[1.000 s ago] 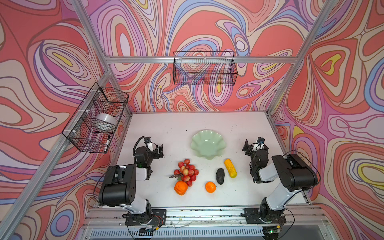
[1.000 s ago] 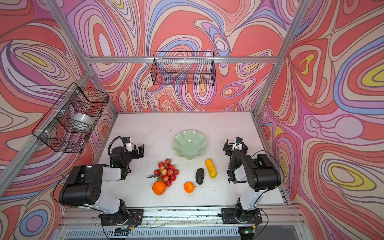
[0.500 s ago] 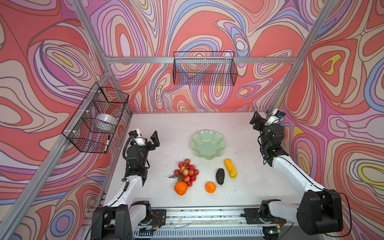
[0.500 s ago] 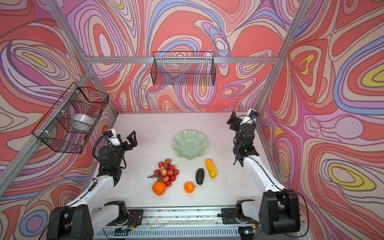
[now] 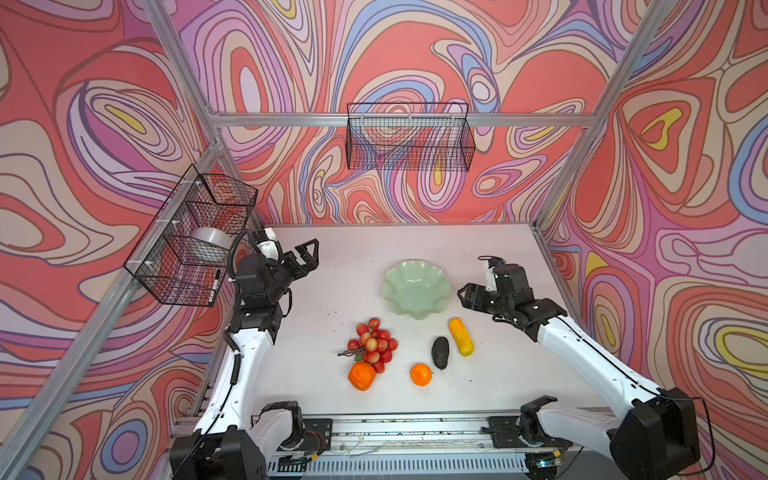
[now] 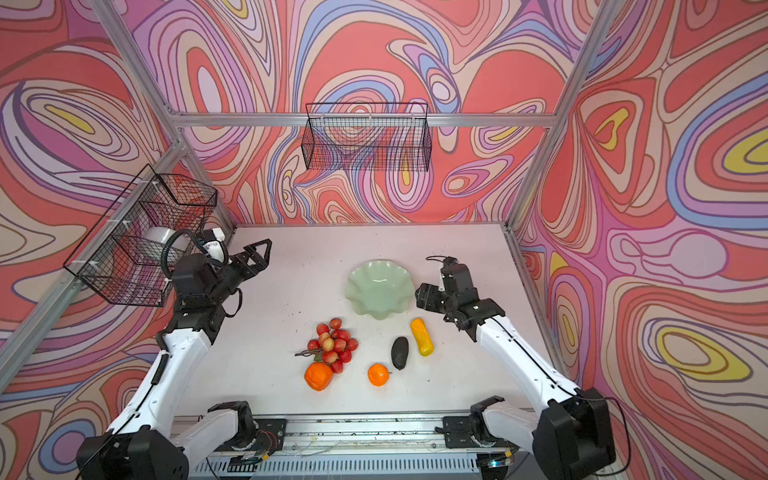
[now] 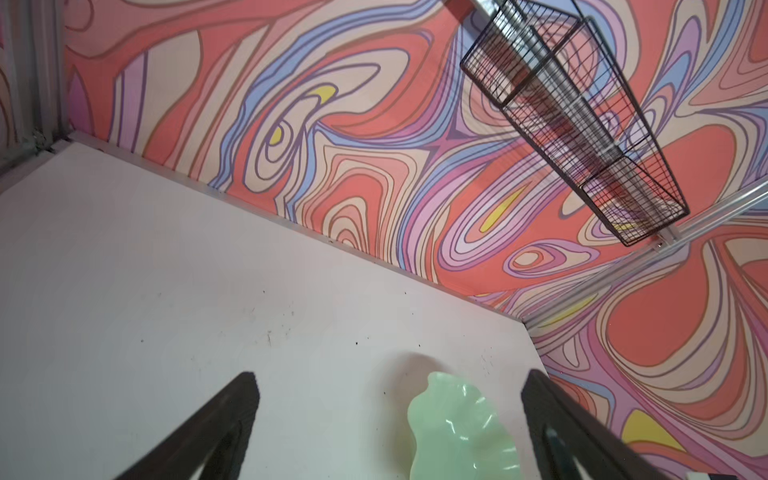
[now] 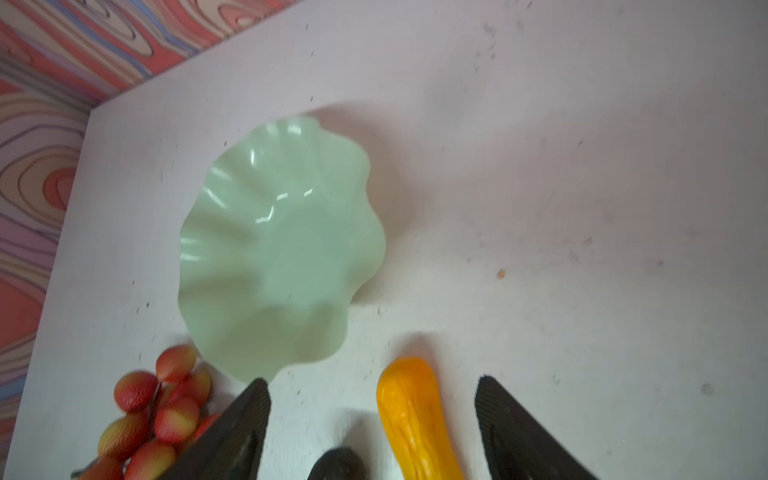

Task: Place and organize the fake fruits in the fruit bowl
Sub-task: 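Lower the right gripper and grasp the yellow squash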

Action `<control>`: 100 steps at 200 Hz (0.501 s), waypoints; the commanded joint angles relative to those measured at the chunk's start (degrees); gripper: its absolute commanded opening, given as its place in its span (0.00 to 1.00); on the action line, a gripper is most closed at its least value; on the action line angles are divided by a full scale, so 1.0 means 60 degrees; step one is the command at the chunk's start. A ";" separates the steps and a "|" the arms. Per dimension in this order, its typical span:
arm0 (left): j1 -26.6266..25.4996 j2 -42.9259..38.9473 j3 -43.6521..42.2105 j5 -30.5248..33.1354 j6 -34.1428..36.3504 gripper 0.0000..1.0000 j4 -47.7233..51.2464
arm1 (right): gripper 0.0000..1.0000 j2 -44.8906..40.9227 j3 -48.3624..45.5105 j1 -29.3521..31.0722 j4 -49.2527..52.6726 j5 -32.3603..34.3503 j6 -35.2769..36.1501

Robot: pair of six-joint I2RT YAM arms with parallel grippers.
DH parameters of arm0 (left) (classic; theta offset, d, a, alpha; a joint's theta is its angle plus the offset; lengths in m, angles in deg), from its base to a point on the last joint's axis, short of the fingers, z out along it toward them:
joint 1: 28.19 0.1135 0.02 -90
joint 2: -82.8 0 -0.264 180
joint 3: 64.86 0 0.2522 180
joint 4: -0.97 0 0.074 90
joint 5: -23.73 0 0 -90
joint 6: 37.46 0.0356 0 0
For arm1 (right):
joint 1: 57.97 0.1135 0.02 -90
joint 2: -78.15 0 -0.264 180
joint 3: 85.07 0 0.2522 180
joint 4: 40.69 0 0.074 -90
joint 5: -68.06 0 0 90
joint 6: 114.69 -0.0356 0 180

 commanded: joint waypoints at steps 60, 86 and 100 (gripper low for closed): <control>0.0163 0.0222 -0.0224 -0.0489 -0.0299 0.99 0.0978 | 0.72 0.1133 -0.0974 0.1599 0.0572 0.0417 -0.1823; 0.0165 0.0255 -0.0399 -0.0447 -0.0483 0.99 0.0748 | 0.67 0.1687 -0.1123 0.1619 0.0258 0.0893 -0.2114; 0.0157 0.0256 -0.0404 -0.0537 -0.0479 0.99 0.0731 | 0.65 0.1960 -0.1128 0.1613 0.0226 0.1260 -0.2136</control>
